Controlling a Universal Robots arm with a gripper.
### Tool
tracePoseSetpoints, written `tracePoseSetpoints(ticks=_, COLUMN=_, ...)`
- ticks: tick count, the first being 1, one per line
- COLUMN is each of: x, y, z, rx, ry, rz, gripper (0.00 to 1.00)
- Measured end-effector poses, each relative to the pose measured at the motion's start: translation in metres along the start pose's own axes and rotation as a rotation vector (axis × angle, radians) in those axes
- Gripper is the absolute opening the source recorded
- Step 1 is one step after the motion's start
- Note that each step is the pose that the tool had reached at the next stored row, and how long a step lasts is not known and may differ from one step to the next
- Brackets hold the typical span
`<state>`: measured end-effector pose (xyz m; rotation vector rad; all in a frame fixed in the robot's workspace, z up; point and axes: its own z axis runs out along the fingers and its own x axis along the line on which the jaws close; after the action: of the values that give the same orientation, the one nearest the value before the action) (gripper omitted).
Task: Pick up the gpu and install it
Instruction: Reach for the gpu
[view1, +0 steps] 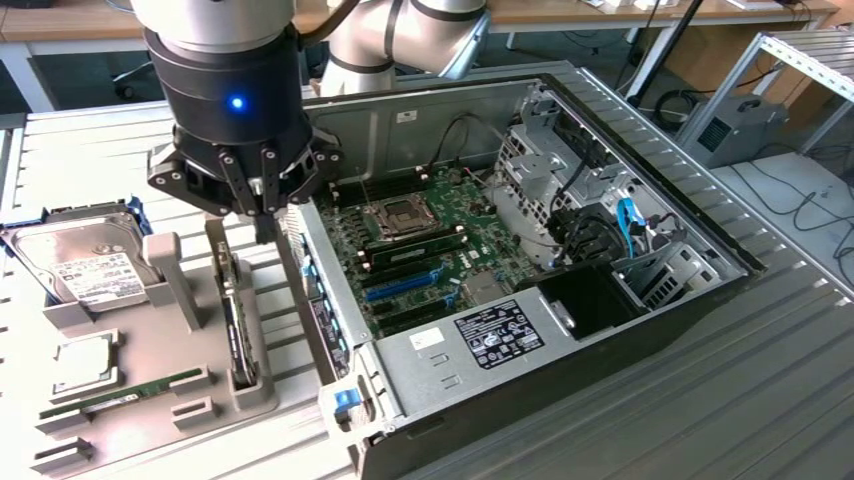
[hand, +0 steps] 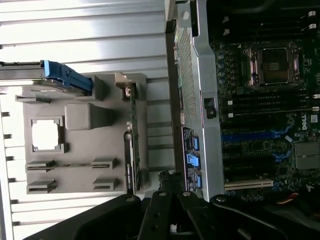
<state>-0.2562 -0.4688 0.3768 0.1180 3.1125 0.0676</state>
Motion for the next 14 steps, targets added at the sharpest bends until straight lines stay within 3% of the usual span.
tracePoseSetpoints(ticks=14, x=-0.0003, y=-0.0048, z=0.0001, rx=0.0, ry=0.0, rz=0.0, gripper=0.11)
